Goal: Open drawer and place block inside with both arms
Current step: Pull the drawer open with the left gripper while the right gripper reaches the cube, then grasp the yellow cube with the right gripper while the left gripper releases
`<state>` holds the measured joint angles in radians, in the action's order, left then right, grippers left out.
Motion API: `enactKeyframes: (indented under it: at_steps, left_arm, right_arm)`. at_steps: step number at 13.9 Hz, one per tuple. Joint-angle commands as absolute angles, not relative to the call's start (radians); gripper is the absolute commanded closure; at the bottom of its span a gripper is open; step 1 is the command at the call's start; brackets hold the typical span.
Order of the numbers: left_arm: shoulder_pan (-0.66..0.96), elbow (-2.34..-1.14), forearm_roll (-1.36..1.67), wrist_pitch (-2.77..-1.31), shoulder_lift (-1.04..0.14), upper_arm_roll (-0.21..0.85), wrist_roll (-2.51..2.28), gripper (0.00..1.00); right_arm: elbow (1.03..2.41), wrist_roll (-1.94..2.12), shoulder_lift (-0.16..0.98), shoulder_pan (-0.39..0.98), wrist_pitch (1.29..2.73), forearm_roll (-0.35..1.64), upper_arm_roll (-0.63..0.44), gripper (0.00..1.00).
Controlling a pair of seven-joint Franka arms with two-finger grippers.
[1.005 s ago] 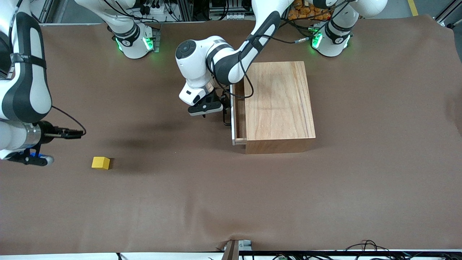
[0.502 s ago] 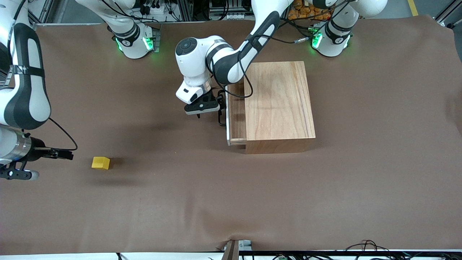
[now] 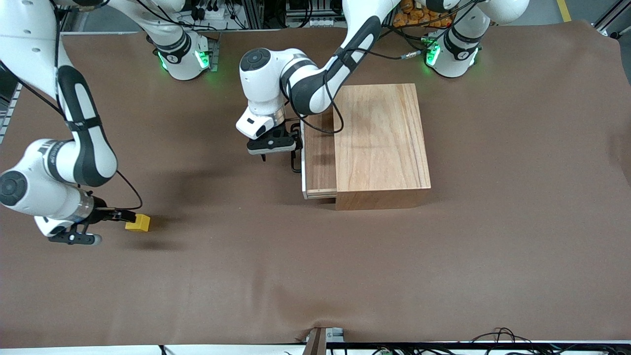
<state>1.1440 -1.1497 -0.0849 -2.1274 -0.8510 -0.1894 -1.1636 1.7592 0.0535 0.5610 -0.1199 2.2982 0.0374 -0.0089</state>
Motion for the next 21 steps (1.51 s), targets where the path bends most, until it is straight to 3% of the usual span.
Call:
enactKeyframes:
  at_steps: [1,3,6,9,10,12,14,21]
  left_arm:
    - [1.147,-1.126,-0.092,-2.187,-0.867,-0.179,-1.216,0.0]
    - [1.147,-1.126,-0.092,-2.236,-0.868,-0.183,-1.247,0.0]
    - [1.146,-1.126,-0.092,-2.249,-0.859,-0.178,-1.27,0.0]
    - [1.146,-1.126,-0.094,-2.197,-0.839,-0.189,-1.29,0.0]
    - [1.146,-1.127,-0.095,-2.157,-0.806,-0.192,-1.29,0.0]
    - [1.144,-1.129,-0.101,-2.036,-0.721,-0.231,-1.276,0.0]
    - [1.131,-1.14,-0.106,-2.003,-0.625,-0.252,-1.267,0.0]
    - [0.907,-1.149,-0.106,-1.74,-0.39,-0.258,-1.18,0.0]
  right_arm:
    - [1.764,0.057,0.574,-0.12,2.354,0.064,-0.008,0.0]
    - [1.772,0.055,0.635,-0.115,2.428,0.067,-0.008,0.0]
    - [1.801,0.055,0.64,-0.106,2.468,0.083,-0.005,0.0]
    - [1.801,0.054,0.64,-0.117,2.467,0.087,-0.005,0.73]
    - [1.801,0.054,0.635,-0.124,2.465,0.09,-0.005,0.85]
    - [1.799,0.057,0.62,-0.136,2.456,0.092,-0.003,0.87]
    - [1.798,0.06,0.583,-0.138,2.422,0.092,-0.005,0.86]
    - [1.695,0.061,0.453,-0.103,2.329,0.092,-0.002,0.85]
